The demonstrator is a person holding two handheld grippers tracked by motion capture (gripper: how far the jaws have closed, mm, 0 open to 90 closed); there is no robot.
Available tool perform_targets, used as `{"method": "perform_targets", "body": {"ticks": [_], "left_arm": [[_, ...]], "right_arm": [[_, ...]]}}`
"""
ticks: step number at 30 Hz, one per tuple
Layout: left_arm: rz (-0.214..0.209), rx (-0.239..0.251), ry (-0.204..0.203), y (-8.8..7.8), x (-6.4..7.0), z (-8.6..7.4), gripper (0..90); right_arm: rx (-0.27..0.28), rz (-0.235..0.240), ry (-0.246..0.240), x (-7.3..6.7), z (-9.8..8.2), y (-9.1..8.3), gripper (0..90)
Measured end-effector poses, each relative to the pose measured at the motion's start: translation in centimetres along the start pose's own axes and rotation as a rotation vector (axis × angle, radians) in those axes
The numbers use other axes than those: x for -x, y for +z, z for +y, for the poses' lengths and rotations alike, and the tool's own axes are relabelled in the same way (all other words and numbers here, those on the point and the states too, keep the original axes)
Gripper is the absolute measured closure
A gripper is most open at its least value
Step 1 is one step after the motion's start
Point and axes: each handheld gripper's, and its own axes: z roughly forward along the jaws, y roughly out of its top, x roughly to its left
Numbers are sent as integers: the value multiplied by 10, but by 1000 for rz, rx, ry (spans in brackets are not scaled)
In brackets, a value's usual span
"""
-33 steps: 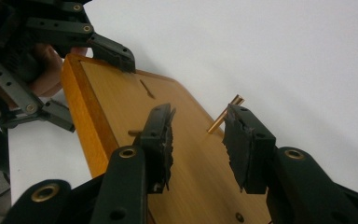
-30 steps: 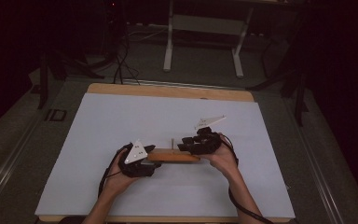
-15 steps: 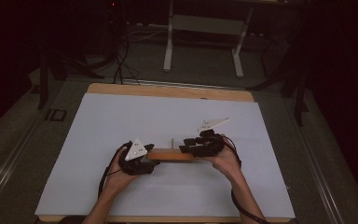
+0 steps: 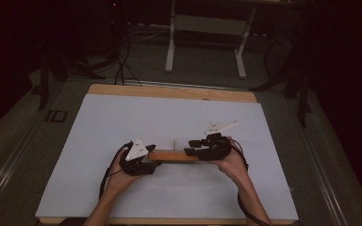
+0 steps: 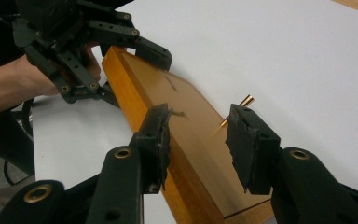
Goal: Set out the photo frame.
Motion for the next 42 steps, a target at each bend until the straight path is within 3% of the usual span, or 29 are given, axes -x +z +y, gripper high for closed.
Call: {"method": "perform_targets", "body": {"ticks": [8,24,35,42], "left_arm": [[2,-6,-1,0,-1,0,401],[3,-10,-18,2,-4,-2,411],[5,-15,-19,2,-6,-3,416],[8,-25,-29,2,-8,-4,429]], "right_arm": [[-1,-4,-18,-2,-7,0,494],[4,2,-41,0,-25,4,423],[13,-27,-87,1,-34,6,361],[14,-50,-90,4,-38,9,361]]}}
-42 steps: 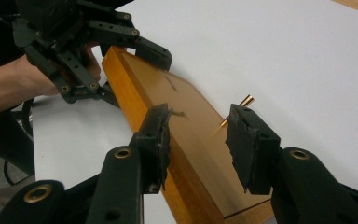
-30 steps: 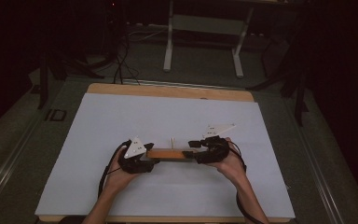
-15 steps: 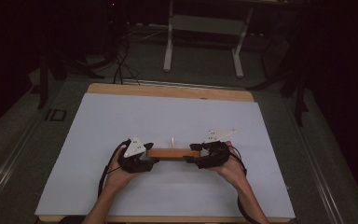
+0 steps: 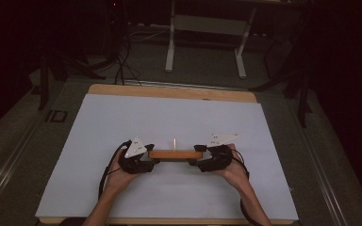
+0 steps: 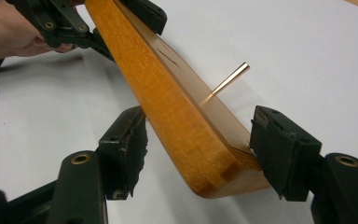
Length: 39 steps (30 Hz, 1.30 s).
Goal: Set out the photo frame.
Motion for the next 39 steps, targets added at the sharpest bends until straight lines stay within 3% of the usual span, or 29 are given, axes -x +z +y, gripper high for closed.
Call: {"method": "perform_targets", "body": {"ticks": [16,29,39], "left_arm": [[-1,1,14,0,-1,-1,446],[8,0,37,-1,-1,-1,473],[49,-1,79,-1,1,-1,507]], "right_arm": [[0,-83,-43,2,-9,6,424],[10,-130,-40,8,-18,9,462],[2,-199,-126,1,-18,11,525]]}}
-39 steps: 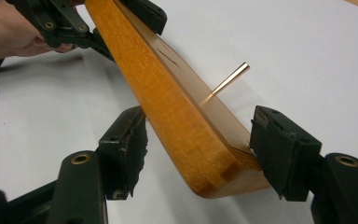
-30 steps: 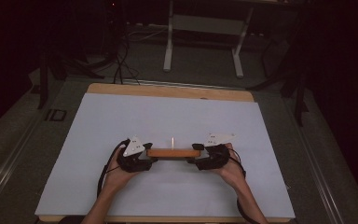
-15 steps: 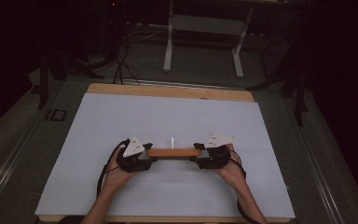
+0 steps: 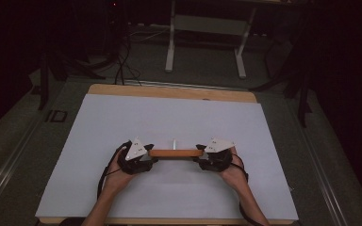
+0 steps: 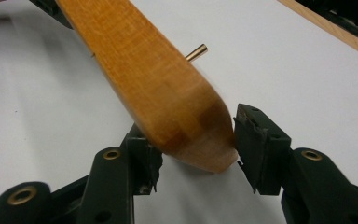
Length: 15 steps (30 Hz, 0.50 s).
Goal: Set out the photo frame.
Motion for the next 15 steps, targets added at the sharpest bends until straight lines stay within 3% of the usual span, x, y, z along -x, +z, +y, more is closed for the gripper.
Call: {"method": "perform_targets", "body": {"ticks": [7,15], "left_arm": [[42,-2,37,-1,1,0,531],[57,-3,40,-3,1,0,564]], "right_arm": [[8,-12,-22,-2,0,-1,562],[21,-7,-15,-2,1,-1,598]]}}
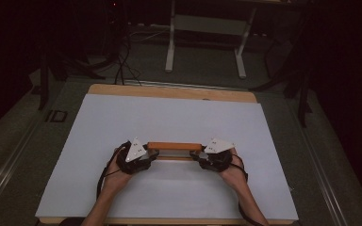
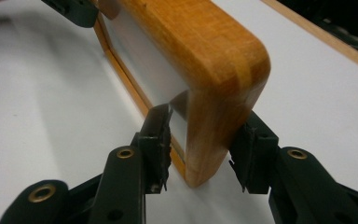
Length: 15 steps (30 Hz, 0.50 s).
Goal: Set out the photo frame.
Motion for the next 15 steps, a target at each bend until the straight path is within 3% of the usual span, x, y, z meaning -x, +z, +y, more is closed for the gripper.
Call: {"method": "perform_targets", "body": {"ticks": [15], "left_arm": [[4,6,7,-2,2,2,565]], "right_arm": [[1,-20,-33,-3,3,-6,602]]}}
